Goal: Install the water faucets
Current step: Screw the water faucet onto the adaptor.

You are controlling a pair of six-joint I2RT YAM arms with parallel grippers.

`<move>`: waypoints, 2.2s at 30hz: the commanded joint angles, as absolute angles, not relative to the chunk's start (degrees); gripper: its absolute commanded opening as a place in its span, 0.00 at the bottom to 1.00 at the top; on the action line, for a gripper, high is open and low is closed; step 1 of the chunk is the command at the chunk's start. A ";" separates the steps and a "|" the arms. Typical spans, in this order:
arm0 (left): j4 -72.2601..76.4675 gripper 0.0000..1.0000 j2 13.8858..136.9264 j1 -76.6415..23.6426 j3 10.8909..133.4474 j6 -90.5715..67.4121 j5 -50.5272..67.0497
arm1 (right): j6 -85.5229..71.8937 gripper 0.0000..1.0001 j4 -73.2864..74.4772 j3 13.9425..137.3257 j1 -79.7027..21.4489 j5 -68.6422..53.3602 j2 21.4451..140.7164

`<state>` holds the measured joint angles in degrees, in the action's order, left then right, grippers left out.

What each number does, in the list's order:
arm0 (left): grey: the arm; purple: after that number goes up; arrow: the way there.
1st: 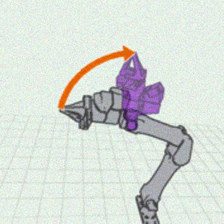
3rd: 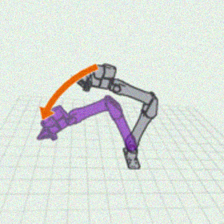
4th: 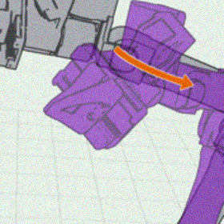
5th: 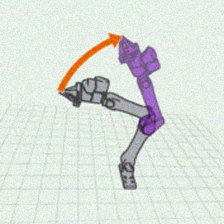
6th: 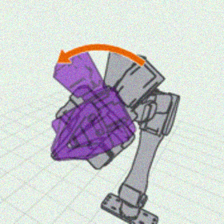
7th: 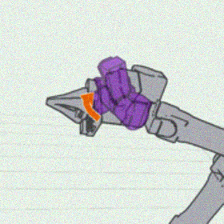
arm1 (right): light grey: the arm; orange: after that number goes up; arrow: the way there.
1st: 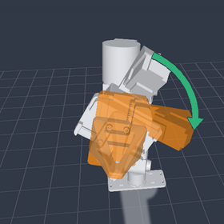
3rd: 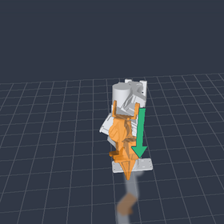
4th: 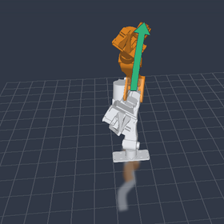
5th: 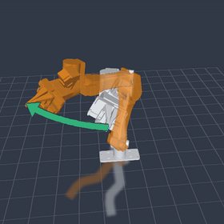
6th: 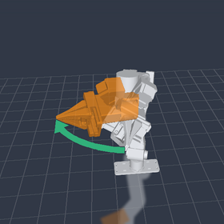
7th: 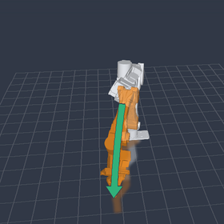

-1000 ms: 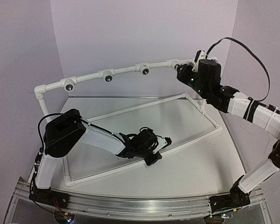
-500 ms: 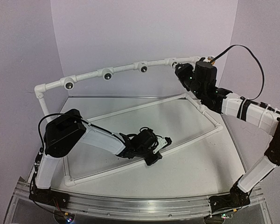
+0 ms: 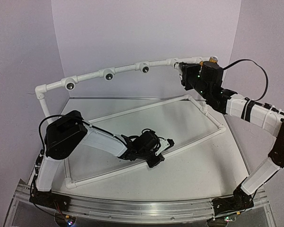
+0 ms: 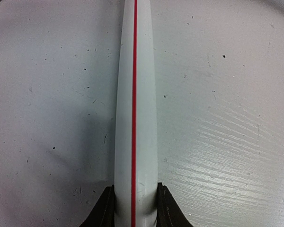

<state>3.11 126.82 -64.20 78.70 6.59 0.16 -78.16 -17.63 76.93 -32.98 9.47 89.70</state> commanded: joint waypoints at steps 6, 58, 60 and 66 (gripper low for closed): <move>-12.75 0.00 135.76 -65.19 74.32 8.43 2.92 | -95.93 0.00 -32.19 77.46 -31.59 5.88 94.29; -13.53 0.00 136.23 -65.21 75.00 8.16 2.71 | 7.61 0.00 13.16 80.11 -31.67 -17.95 74.63; -13.54 0.00 136.23 -65.21 75.14 8.09 2.67 | 18.27 0.00 23.22 85.97 -31.67 -17.79 76.90; -13.55 0.00 136.29 -65.20 75.27 7.94 2.36 | 45.60 0.00 36.28 95.19 -31.67 -8.59 81.42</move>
<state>2.87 127.15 -64.14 79.18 7.01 0.23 18.29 24.61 91.76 -31.88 -12.76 79.57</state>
